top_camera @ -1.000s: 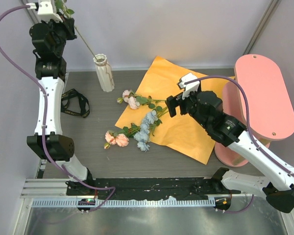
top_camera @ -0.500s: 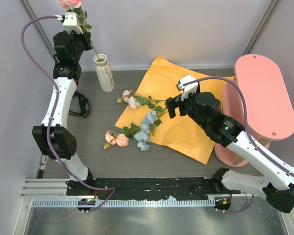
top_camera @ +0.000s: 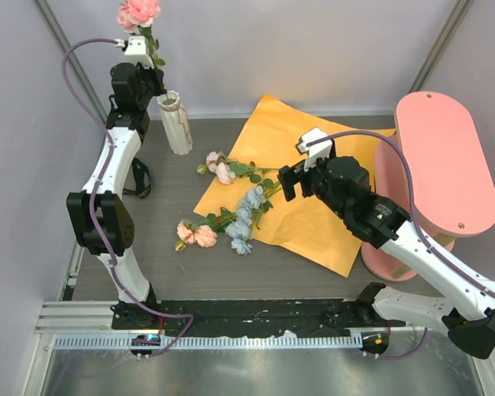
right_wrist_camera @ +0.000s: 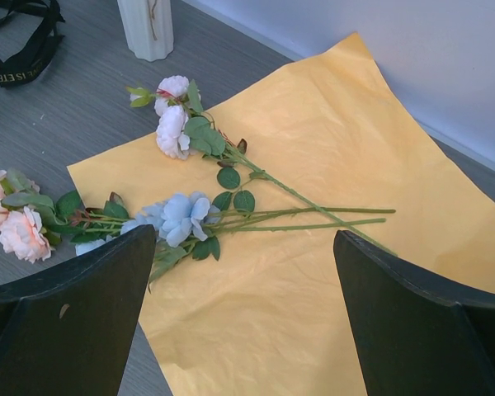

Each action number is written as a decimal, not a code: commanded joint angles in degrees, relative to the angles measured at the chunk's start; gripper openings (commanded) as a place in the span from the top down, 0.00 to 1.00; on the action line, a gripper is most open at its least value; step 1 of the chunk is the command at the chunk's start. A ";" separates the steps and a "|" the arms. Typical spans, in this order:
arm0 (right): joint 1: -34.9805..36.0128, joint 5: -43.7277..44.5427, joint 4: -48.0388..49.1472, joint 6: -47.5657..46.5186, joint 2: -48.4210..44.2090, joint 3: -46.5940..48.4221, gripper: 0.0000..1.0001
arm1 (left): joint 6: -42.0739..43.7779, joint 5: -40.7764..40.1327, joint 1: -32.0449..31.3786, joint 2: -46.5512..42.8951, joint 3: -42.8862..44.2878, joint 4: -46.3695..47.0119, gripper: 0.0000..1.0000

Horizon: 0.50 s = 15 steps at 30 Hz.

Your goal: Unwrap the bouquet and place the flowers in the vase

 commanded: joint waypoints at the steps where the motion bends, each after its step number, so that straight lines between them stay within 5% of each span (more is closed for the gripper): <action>1: 0.05 0.77 2.37 0.90 -0.54 -0.62 0.05 | 0.39 -3.02 -0.13 0.50 1.36 2.89 1.00; 15: 0.05 -0.11 2.81 1.96 -0.27 -0.71 0.05 | -1.54 -4.07 -0.05 3.48 2.59 -0.35 0.98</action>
